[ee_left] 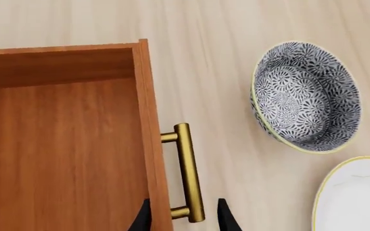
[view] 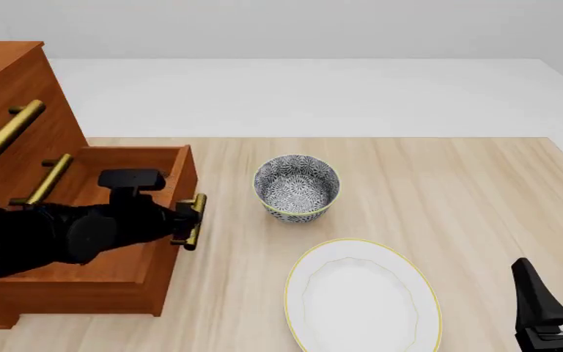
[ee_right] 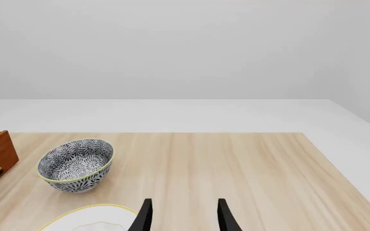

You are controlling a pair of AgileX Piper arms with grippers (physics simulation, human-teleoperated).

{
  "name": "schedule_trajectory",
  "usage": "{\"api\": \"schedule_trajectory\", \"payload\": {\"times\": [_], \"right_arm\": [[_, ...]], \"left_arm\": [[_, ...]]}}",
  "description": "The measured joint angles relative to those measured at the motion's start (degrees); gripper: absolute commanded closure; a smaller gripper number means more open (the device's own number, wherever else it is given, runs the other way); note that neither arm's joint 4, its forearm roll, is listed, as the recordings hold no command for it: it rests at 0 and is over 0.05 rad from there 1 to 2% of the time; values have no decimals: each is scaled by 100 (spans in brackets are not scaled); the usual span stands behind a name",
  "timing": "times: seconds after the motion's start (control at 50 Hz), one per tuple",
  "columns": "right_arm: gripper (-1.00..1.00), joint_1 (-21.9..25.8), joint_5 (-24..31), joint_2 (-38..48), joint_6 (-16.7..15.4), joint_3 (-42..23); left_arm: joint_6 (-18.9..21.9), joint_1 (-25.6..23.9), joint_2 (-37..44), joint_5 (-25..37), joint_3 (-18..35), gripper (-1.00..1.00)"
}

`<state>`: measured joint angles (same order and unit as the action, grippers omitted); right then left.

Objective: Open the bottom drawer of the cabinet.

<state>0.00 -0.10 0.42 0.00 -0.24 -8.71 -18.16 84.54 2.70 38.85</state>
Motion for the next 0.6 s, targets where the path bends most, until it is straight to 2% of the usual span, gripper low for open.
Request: {"api": "schedule_trajectory", "payload": {"times": [0.16,0.3,0.6], "right_arm": [[-100,0,0,0,0,0],[-100,0,0,0,0,0],[-100,0,0,0,0,0]], "left_arm": [[-550,-63,-295,423,21,-100],[-773,-155,-531,684,4,-100],[-306,-606,-1315,824,-37,-100]]}}
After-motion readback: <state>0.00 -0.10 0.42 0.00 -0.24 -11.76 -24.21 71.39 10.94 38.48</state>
